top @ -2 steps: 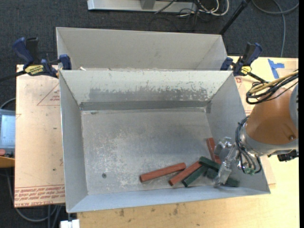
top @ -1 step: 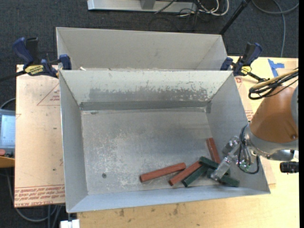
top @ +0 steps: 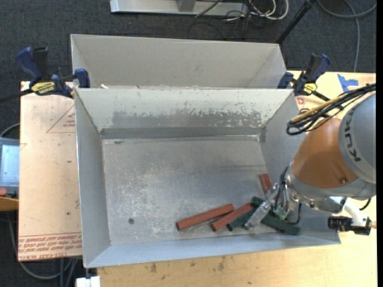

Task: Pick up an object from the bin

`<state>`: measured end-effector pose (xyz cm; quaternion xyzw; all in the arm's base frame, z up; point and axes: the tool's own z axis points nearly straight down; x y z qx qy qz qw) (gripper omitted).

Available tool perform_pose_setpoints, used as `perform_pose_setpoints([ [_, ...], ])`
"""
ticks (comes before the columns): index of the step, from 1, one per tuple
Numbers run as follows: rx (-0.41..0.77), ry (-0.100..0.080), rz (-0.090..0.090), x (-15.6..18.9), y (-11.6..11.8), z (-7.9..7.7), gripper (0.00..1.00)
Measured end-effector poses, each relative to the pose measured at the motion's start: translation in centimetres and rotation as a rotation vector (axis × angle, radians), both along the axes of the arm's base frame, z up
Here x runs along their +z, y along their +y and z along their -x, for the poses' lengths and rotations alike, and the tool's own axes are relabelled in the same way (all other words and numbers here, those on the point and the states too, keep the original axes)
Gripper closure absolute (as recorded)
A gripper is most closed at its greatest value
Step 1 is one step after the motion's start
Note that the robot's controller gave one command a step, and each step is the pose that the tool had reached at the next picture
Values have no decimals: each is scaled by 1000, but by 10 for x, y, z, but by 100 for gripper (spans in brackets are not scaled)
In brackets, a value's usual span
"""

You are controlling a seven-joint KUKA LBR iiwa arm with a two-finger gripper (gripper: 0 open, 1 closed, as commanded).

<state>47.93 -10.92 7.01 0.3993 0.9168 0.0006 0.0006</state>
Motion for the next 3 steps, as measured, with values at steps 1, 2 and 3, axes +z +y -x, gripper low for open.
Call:
perform_pose_setpoints([
  [1,2,1,1,0,0,0,0],
  [2,4,-3,1,1,0,-2,100],
  [3,7,-2,1,30,1,-3,100],
])
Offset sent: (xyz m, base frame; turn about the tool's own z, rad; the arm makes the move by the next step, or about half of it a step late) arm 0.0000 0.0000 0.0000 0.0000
